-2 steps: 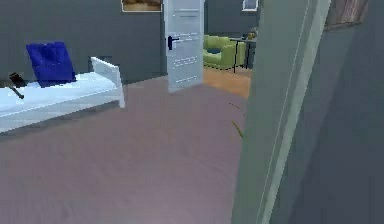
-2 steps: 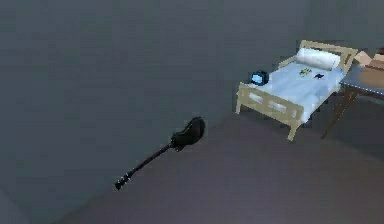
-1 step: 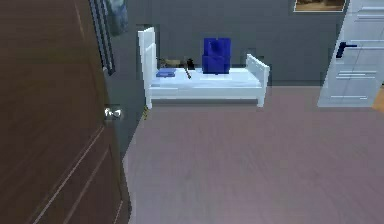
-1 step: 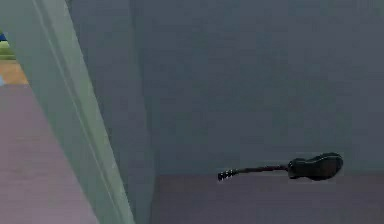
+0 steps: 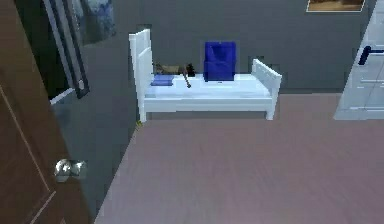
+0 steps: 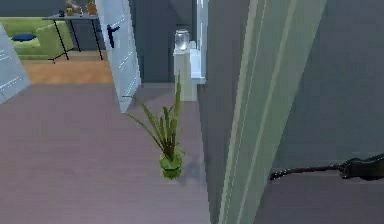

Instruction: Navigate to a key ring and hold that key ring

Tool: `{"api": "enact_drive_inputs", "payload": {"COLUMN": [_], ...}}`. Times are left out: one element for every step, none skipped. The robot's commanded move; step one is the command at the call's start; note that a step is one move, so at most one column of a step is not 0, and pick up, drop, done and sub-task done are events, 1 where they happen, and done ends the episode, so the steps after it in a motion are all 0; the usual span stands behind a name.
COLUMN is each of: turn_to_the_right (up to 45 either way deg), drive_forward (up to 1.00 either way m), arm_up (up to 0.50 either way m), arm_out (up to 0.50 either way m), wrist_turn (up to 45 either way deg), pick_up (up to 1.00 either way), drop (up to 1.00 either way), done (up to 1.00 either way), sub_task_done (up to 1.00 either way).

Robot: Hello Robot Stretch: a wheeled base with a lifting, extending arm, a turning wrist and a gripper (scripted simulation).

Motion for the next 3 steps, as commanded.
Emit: {"api": "enact_drive_inputs", "payload": {"turn_to_the_right": [36.0,0.0,0.0], "drive_forward": [0.00,1.00,0.25], "arm_up": [0.00,0.00,0.00], "arm_out": [0.00,0.00,0.00], "wrist_turn": [0.0,0.0,0.0], "pick_up": [0.00,0.00,0.00], "drop": [0.00,0.00,0.00], "done": [0.00,0.00,0.00], "sub_task_done": [0.00,0.00,0.00]}}
